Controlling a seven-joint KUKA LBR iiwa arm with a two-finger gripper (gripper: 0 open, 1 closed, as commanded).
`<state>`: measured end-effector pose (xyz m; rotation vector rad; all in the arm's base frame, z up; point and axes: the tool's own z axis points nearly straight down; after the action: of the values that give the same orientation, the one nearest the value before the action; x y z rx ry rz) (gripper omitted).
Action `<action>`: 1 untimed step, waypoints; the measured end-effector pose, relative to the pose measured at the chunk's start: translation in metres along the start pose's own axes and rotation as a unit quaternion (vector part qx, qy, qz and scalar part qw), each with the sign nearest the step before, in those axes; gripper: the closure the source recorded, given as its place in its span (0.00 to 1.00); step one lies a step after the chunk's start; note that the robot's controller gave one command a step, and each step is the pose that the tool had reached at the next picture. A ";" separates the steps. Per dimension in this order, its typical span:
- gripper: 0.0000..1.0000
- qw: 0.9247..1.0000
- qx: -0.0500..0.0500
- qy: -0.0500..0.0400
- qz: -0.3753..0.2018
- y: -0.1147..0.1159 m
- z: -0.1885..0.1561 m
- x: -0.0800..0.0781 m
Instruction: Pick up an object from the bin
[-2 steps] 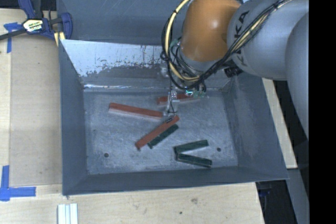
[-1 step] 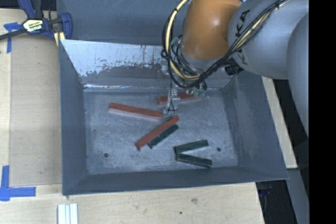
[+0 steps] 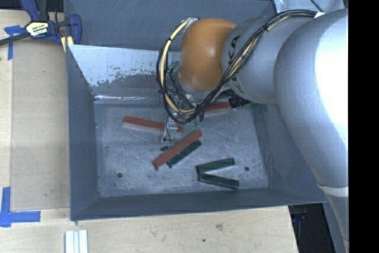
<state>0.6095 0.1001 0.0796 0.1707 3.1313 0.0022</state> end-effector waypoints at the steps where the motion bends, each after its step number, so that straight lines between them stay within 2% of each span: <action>1: 0.00 1.000 0.001 0.002 -0.005 -0.002 -0.015 0.002</action>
Offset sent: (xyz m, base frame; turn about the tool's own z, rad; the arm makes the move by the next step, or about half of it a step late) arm -0.0095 0.0194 0.0204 0.1080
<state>0.6073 0.0981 0.0950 0.1547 3.1372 -0.0005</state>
